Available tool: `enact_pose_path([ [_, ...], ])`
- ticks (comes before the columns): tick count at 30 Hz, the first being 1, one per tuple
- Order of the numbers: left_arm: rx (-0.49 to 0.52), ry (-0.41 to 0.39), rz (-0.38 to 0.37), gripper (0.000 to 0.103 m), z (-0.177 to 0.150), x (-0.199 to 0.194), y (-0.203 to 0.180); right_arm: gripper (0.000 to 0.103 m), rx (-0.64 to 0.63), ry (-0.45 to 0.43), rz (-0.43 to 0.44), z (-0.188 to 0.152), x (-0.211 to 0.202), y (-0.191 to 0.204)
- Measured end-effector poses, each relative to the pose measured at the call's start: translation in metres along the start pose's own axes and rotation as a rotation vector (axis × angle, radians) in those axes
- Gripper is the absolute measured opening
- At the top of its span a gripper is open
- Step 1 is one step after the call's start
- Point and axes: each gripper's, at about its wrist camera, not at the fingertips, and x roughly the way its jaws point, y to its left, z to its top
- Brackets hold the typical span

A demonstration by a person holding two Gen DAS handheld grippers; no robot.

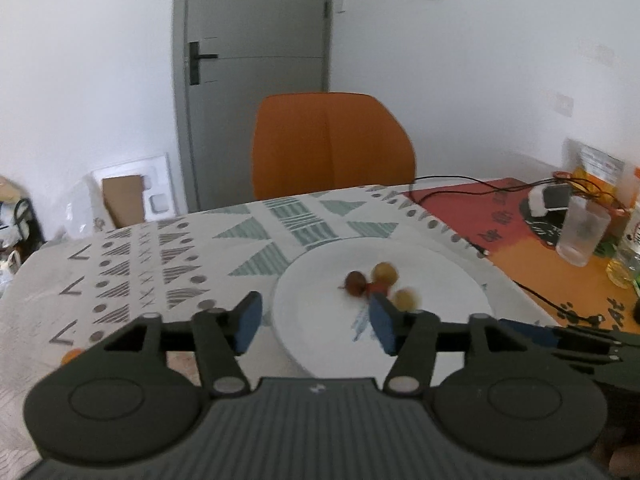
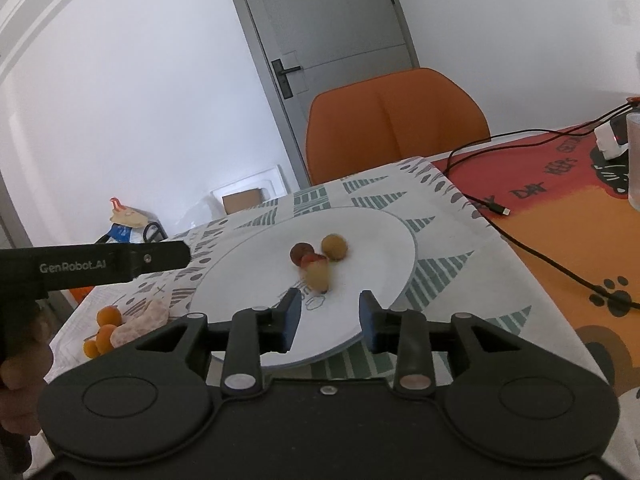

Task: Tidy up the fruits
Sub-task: 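Move both open tools back to the remaining fruits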

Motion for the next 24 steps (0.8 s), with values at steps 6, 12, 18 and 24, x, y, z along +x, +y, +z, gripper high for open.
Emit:
enact_pose_path([
  [6, -0.016, -0.005, 0.064, 0.078, -0.006, -0.01, 0.019, 0.045, -0.007, 0.004, 0.01, -0.002, 0.003, 0.01],
  [12, -0.046, -0.008, 0.116, 0.084, -0.015, -0.021, 0.04, 0.063, -0.018, 0.003, 0.022, -0.004, 0.008, 0.021],
  [18, -0.064, -0.01, 0.151, 0.091, -0.025, -0.031, 0.058, 0.081, -0.02, -0.009, 0.037, -0.006, 0.008, 0.032],
  [24, -0.101, 0.006, 0.184, 0.092, -0.035, -0.038, 0.076, 0.089, -0.036, -0.012, 0.058, -0.008, 0.009, 0.045],
])
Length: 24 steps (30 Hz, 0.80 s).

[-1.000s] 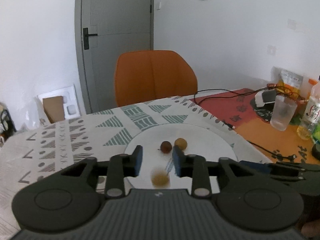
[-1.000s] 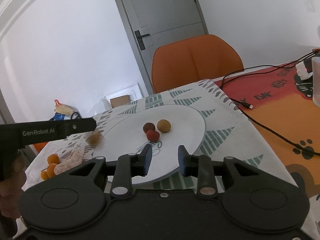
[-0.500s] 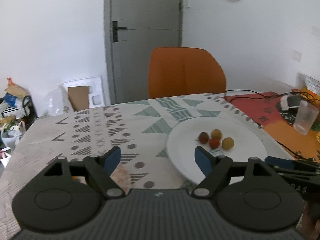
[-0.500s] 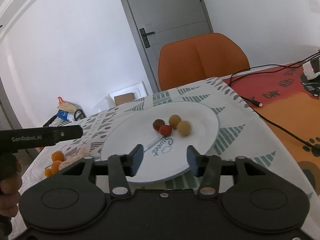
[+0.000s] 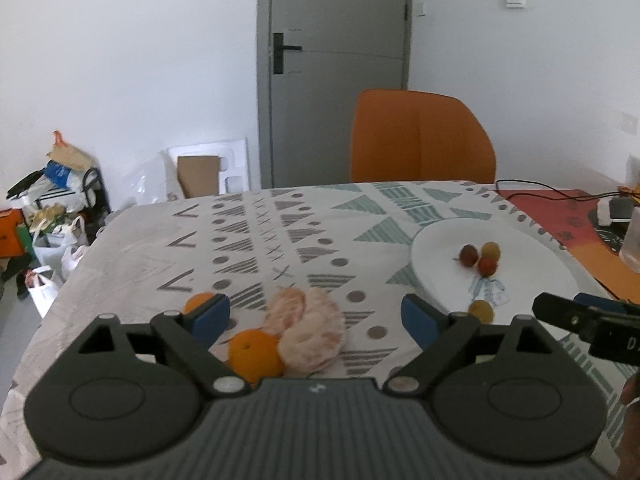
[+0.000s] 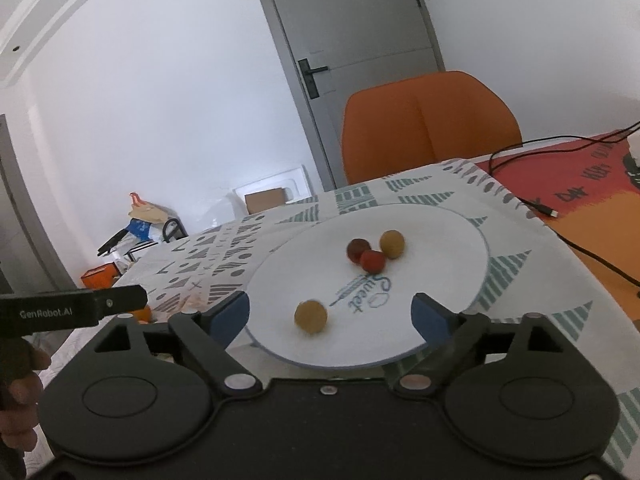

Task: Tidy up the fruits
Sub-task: 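Move both open tools back to the remaining fruits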

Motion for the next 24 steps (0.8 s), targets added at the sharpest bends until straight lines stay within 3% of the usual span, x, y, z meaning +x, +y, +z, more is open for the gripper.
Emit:
enact_pose_path([
  [24, -0.185, -0.008, 0.132, 0.092, -0.037, -0.037, 0.099, 0.09, -0.145, 0.061, 0.134, -0.01, 0.019, 0.086],
])
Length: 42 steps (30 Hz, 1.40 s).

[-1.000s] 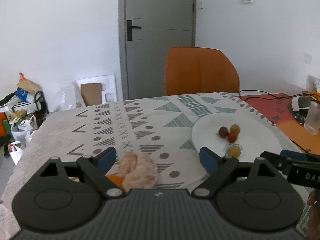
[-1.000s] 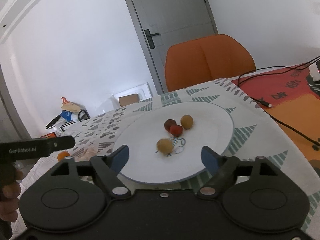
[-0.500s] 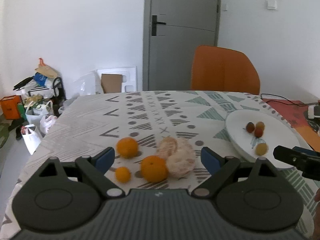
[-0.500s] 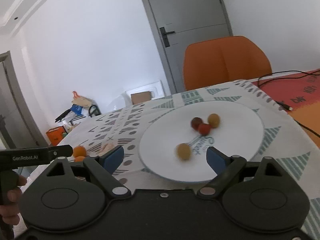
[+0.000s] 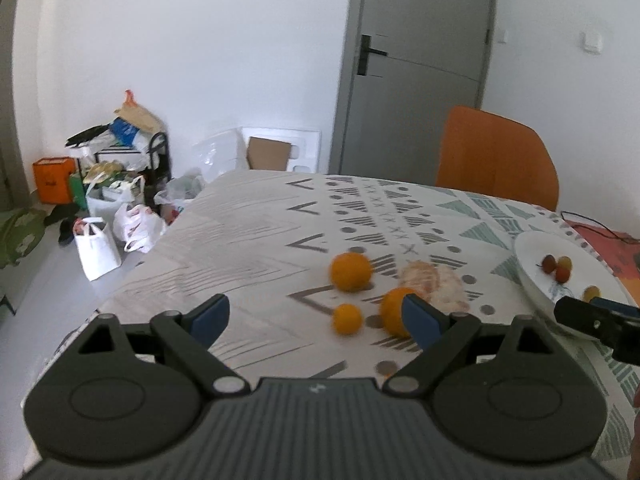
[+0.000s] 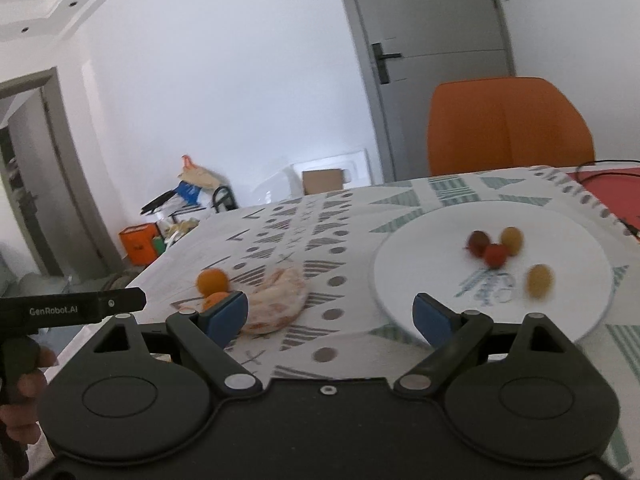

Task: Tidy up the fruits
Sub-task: 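Move both open tools back to the remaining fruits, then close the right tool on a small orange fruit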

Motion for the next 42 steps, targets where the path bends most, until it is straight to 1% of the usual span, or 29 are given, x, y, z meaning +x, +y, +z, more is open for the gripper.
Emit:
enact_pose_path([
  [6, -0.059, -0.001, 0.035, 0.092, -0.006, -0.005, 0.026, 0.09, -0.049, 0.031, 0.044, -0.002, 0.007, 0.026],
  [13, -0.097, 0.007, 0.108, 0.092, -0.008, -0.004, 0.042, 0.09, -0.084, 0.085, 0.14, -0.009, 0.024, 0.045],
  [18, -0.13, -0.013, 0.103, 0.092, -0.007, 0.0, 0.053, 0.087, -0.124, 0.158, 0.158, -0.014, 0.04, 0.063],
  [21, -0.144, -0.004, 0.095, 0.092, -0.009, 0.002, 0.059, 0.083, -0.156, 0.18, 0.175, -0.018, 0.045, 0.077],
  [24, -0.134, 0.001, 0.103, 0.092, -0.011, 0.001, 0.064, 0.074, -0.163, 0.21, 0.182, -0.025, 0.051, 0.083],
  [26, -0.139, 0.005, 0.106, 0.092, -0.01, 0.001, 0.066, 0.065, -0.16, 0.236, 0.179, -0.028, 0.057, 0.085],
  [28, -0.143, 0.006, 0.11, 0.092, -0.011, 0.0, 0.069, 0.062, -0.176, 0.223, 0.172, -0.029, 0.059, 0.088],
  [30, -0.144, 0.01, 0.118, 0.092, -0.012, 0.001, 0.07, 0.055, -0.178, 0.219, 0.179, -0.029, 0.061, 0.088],
  [32, -0.147, 0.019, 0.122, 0.092, -0.013, 0.003, 0.07, 0.021, -0.194, 0.228, 0.195, -0.028, 0.062, 0.088],
  [34, -0.148, 0.02, 0.118, 0.092, -0.012, 0.004, 0.069, 0.02, -0.214, 0.235, 0.193, -0.027, 0.062, 0.09],
  [37, -0.145, 0.013, 0.086, 0.092, -0.01, 0.006, 0.065, 0.02, -0.208, 0.225, 0.19, -0.023, 0.06, 0.087],
  [42, -0.103, 0.001, 0.046, 0.091, -0.007, 0.01, 0.052, 0.02, -0.179, 0.207, 0.152, -0.018, 0.057, 0.076],
])
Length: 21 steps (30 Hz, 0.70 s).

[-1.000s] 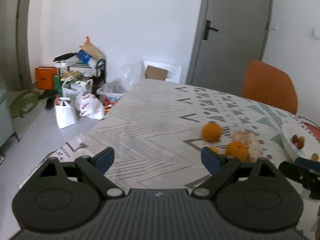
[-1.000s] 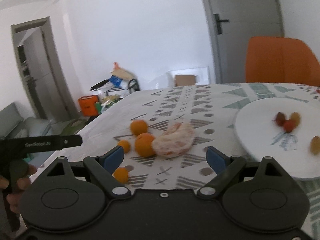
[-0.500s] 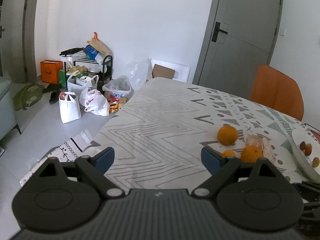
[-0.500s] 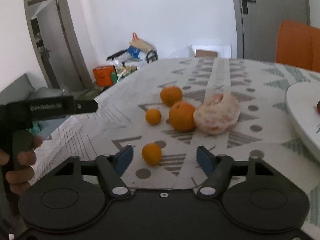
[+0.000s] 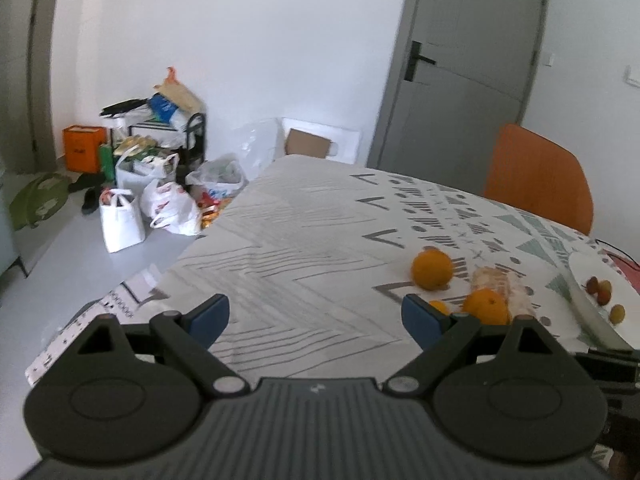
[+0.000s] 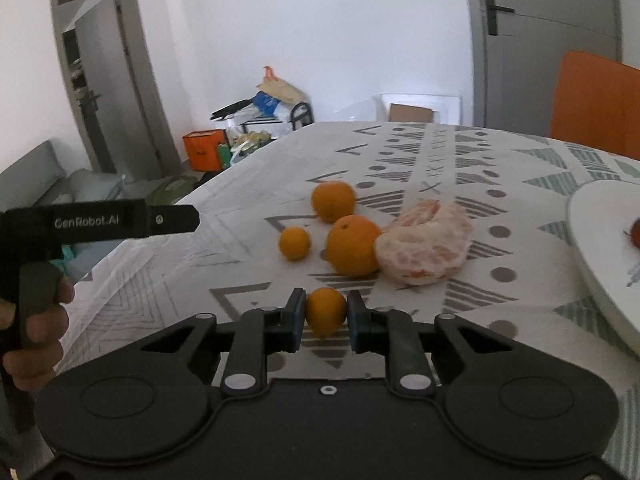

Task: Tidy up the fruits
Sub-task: 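Close the right tool on a small orange fruit, then grasp a small orange fruit with the left tool while the right tool carries its fruit toward the plate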

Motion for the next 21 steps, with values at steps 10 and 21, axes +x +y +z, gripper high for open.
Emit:
enact_pose_path([
  [10, 0.057, 0.024, -0.11, 0.078, 0.001, 0.02, -0.031, 0.02, 0.062, -0.039, -0.082, 0.005, -0.018, -0.029],
  [21, 0.099, 0.101, -0.156, 0.035, -0.009, 0.054, -0.06, 0.02, 0.109, -0.1, -0.179, 0.008, -0.048, -0.058],
])
